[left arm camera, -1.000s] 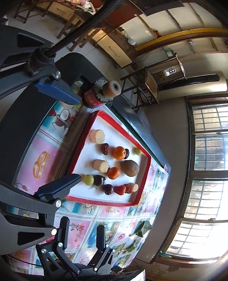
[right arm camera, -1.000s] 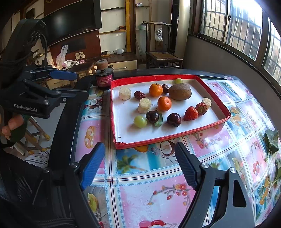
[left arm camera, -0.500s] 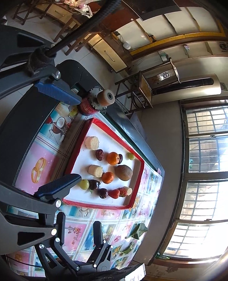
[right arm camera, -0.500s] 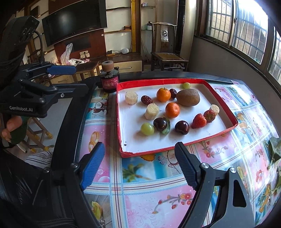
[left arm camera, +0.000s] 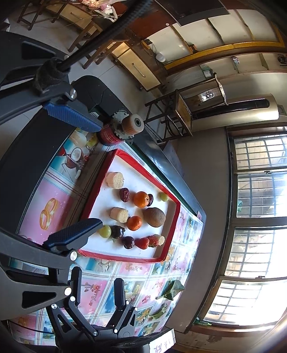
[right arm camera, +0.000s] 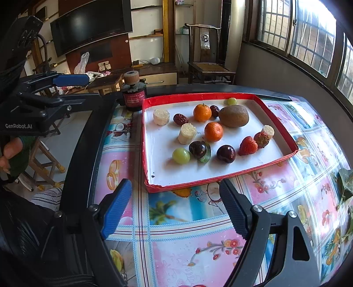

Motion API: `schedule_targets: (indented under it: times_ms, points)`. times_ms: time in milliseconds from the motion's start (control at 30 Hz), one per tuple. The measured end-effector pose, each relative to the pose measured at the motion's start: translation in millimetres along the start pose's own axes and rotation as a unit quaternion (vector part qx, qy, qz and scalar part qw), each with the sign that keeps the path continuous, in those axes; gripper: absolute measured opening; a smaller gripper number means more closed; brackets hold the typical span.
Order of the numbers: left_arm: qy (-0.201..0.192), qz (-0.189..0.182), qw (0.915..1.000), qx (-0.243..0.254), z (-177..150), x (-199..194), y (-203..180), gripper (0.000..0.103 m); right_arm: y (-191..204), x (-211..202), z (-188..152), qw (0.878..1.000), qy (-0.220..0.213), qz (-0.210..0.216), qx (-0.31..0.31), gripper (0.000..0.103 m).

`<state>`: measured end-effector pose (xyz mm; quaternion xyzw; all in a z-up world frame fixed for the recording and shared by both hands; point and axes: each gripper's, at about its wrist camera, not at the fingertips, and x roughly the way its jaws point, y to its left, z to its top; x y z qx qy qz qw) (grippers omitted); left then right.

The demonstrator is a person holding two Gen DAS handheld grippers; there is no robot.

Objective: Organize fruits

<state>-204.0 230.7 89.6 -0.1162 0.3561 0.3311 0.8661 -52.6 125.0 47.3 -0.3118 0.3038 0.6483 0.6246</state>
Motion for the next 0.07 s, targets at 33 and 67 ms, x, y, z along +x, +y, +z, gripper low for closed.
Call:
schedule_targets:
  times_ms: [33, 67]
  points:
    - [0.003, 0.0, 1.0, 0.0, 0.3, 0.7, 0.4, 0.081, -0.2, 0.3, -0.2, 1.0, 0.0, 0.0, 0.0, 0.082]
    - [0.005, 0.0, 1.0, 0.0, 0.3, 1.2, 0.3, 0.081, -0.3, 0.3, -0.4, 1.0, 0.0, 0.0, 0.0, 0.082]
